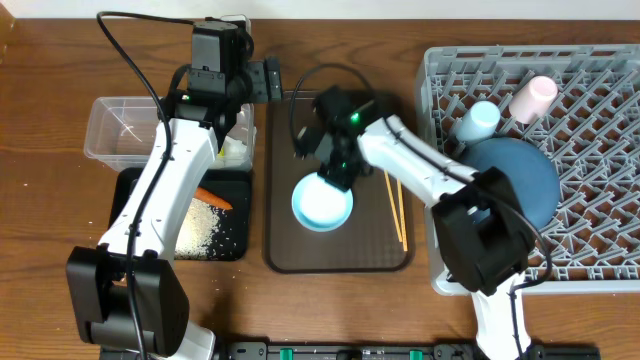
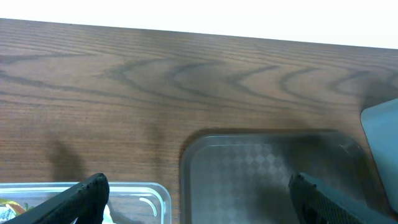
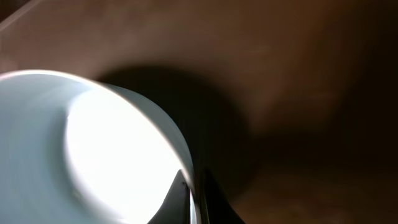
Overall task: Sort waste into correct bins and load items into the dishwasher rack
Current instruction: 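Lower the right gripper onto the light-blue bowl rim and grasp it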
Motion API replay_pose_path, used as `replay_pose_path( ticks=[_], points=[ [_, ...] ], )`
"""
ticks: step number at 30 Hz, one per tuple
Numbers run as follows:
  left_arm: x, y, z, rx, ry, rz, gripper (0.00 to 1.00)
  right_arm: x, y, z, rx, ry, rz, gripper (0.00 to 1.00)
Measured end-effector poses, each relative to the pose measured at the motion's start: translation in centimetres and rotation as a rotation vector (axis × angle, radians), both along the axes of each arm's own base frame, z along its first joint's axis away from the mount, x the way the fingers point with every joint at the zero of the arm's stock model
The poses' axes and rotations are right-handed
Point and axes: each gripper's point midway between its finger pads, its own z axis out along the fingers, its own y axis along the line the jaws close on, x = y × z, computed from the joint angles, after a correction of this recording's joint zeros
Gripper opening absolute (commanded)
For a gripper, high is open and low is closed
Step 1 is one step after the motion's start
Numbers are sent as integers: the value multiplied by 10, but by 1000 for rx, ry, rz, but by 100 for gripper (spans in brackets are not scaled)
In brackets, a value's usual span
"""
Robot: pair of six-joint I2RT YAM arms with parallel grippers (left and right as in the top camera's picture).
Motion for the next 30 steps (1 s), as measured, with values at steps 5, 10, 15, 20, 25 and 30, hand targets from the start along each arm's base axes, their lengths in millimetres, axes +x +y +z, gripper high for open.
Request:
replay_pose_path(
  ticks=[5,10,15,20,25,30],
  points=[
    [0,0,0,0,0,0,93,46,-28,38,48,-88,-111,1],
    [0,0,0,0,0,1,93,78,-87,82,82,-153,-257,1],
    [0,0,0,0,0,1,93,73,-110,94,144,-91,-286,25],
    [0,0,0,1,-1,1,93,56,-82,98,236,-45,-159,55],
    [1,7,0,24,-3,29,93,37,-45,87,266,-47,-9,55],
    [1,11,0,41,-4,48,93,18,-11,46,225,-24,97,55]
  ],
)
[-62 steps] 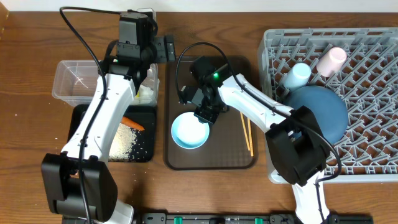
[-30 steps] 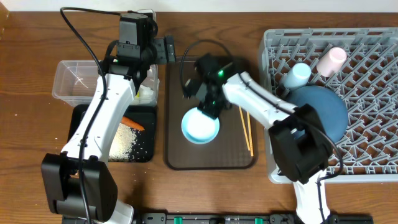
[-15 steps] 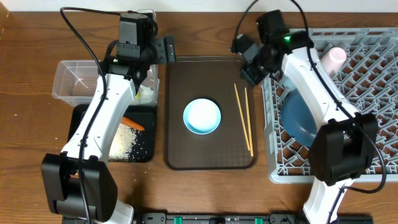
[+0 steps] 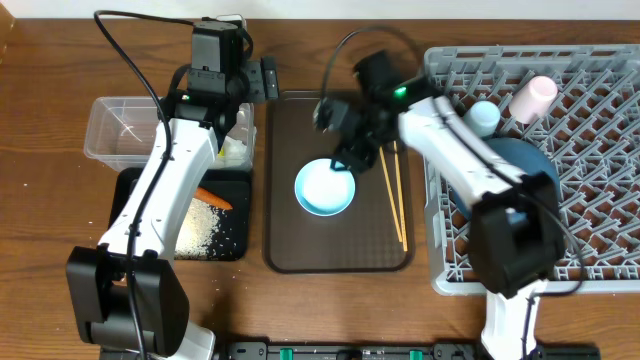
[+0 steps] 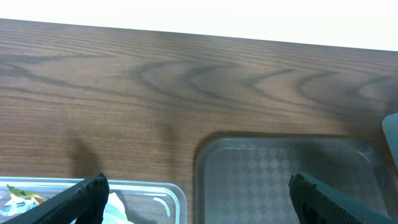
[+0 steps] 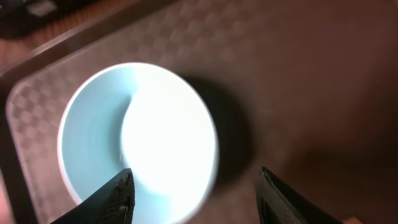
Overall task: Sort waste into correct bins and load items into the dishwasher rack
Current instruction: 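Lower the right gripper onto the light-blue bowl rim and grasp it, then lift the light-blue bowl with the right gripper toward the dish rack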
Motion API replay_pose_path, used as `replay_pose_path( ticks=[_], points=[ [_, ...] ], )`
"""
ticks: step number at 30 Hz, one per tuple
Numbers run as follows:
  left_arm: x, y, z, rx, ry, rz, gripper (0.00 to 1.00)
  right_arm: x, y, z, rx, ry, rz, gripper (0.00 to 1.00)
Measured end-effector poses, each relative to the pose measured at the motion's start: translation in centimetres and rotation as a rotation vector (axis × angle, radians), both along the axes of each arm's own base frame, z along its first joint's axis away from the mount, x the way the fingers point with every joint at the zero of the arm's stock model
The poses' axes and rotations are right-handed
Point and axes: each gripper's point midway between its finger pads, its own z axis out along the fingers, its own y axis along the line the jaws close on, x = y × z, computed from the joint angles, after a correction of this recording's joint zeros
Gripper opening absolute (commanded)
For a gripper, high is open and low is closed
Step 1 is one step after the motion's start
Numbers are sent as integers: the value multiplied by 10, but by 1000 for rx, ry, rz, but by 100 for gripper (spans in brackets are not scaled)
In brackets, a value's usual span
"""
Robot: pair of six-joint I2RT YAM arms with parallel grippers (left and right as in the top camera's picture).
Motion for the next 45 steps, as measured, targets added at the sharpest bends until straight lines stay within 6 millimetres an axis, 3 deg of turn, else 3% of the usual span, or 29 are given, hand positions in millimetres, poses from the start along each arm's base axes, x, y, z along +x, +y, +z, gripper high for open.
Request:
replay_pose_path(
  ticks=[4,9,10,14,18,20,29,37,40,45],
  points=[
    [0,2,0,6,-1,7,93,-15,10,-35,-57,40,48,53],
    [0,2,0,9,0,10,93,-18,18,-54,-91,37,71,54],
    [0,2,0,9,0,10,93,-18,20,-58,-96,35,75,51],
    [0,2,0,9,0,10,93,-18,19,-73,-119,40,85,26],
    [0,3,0,11,0,12,93,-15,17,-74,-128,31,79,14],
    [0,3,0,11,1,12,93,-15,17,-74,-131,29,82,1],
    [0,3,0,11,1,12,93,-14,16,-75,-135,25,74,1],
    [0,3,0,11,1,12,93,4,19,-65,-99,22,-28,1],
    [0,3,-1,11,2,12,93,17,7,-53,-69,23,-81,1],
    [-1,3,-1,11,4,12,94,41,-34,-20,-29,12,-195,1]
  ],
)
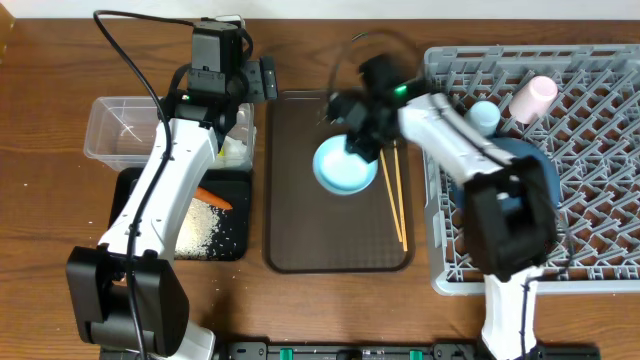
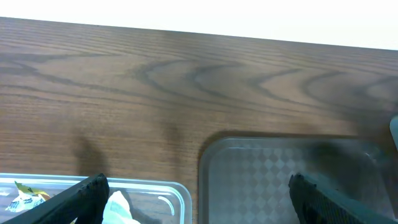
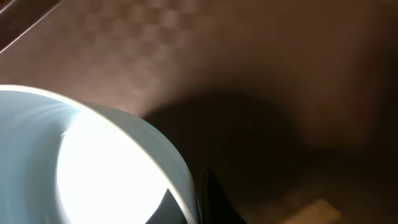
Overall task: Sort waste into correct bins and load items into the dishwasher rack
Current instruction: 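Lift the light-blue bowl with the right gripper toward the dish rack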
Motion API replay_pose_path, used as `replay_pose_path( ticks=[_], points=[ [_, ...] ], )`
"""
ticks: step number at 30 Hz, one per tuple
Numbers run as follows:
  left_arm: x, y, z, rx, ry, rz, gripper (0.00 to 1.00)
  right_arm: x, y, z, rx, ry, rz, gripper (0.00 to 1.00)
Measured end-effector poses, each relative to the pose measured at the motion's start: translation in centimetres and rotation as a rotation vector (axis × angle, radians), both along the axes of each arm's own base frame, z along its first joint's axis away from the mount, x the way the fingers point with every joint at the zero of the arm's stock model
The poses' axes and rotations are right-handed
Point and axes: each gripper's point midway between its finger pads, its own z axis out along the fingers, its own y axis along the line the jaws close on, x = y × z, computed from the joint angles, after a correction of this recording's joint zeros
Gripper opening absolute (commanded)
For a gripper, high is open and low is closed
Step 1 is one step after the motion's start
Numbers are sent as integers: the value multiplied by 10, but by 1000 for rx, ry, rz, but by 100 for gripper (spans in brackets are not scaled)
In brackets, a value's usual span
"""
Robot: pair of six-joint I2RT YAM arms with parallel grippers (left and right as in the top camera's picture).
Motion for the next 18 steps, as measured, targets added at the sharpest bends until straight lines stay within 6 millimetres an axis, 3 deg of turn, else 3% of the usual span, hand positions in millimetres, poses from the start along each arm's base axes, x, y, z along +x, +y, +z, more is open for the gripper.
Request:
replay_pose_path(
  ticks=[10,13,18],
  points=[
    [0,0,0,0,0,0,94,33,-75,69,60,-86,-235,1],
    [0,0,0,0,0,0,94,45,-114,91,37,-142,-354,1],
    [0,0,0,0,0,0,94,54,-197,137,-68,-273,-601,1]
  ],
)
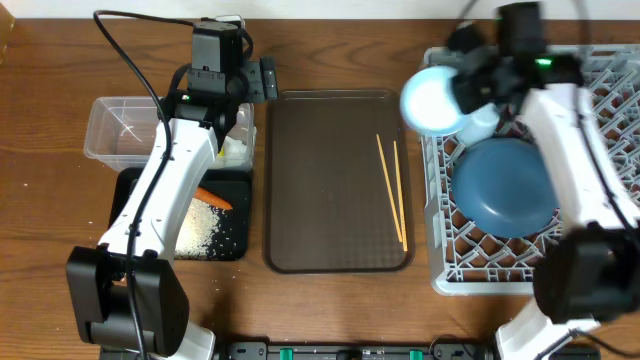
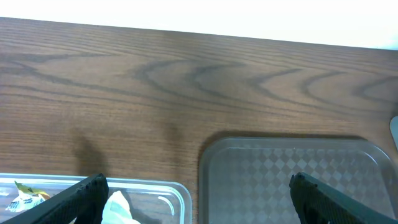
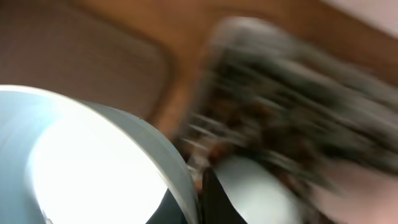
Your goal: Sort waste into correct bins and load items into the dishwasher rack
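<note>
A light blue bowl hangs at the far left corner of the grey dishwasher rack, with my right gripper shut on its rim. In the right wrist view the bowl fills the left, its rim pinched in the gripper, and the rack is blurred behind. A dark blue plate and a pale blue cup sit in the rack. Two chopsticks lie on the brown tray. My left gripper hovers open over the tray's far left corner.
A clear bin holding white tissue stands left of the tray. In front of it a black bin holds rice and a carrot piece. The clear bin's corner shows under my left fingers.
My right gripper, still shut on the bowl, has gone from over the tray beside the chopsticks to the rack's far left corner. The left arm has not moved.
My right gripper was shut on the bowl's rim at the tray's middle. Then it stood open above the bowl, which rested on the tray. Then it was shut on the rim again near the chopsticks, and now it holds the bowl at the rack.
</note>
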Motion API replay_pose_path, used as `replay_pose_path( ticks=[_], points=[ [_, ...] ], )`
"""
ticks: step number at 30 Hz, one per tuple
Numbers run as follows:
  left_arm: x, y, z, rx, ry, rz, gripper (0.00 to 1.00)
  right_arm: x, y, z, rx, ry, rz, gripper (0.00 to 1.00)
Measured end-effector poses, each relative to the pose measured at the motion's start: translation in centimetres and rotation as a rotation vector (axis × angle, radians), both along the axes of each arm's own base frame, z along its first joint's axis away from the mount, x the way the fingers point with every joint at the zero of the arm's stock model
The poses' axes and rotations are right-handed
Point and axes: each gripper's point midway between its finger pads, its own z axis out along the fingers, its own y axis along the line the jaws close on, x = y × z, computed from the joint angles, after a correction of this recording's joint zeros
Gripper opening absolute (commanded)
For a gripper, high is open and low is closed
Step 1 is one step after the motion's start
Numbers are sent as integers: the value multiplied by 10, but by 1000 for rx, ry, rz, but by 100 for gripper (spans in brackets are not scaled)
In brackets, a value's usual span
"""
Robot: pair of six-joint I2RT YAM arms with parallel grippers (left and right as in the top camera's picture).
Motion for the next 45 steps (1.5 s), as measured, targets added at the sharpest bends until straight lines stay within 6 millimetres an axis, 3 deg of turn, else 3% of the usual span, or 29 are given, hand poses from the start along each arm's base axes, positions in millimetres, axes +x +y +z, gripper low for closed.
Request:
replay_pose_path(
  ticks=[5,12,18,33,45],
  points=[
    [0,0,0,0,0,0,94,-6,-61,25,-83,-43,-175,1],
    [0,0,0,0,0,0,94,-24,-140,24,-294,-1,-395,1],
    [0,0,0,0,0,0,94,-46,-196,29,-488,51,-487,1],
    [0,0,0,0,0,0,94,-86,-289,42,-752,169,-479,1],
    [0,0,0,0,1,0,94,-72,-326,68,-913,92,-466,1]
  ],
)
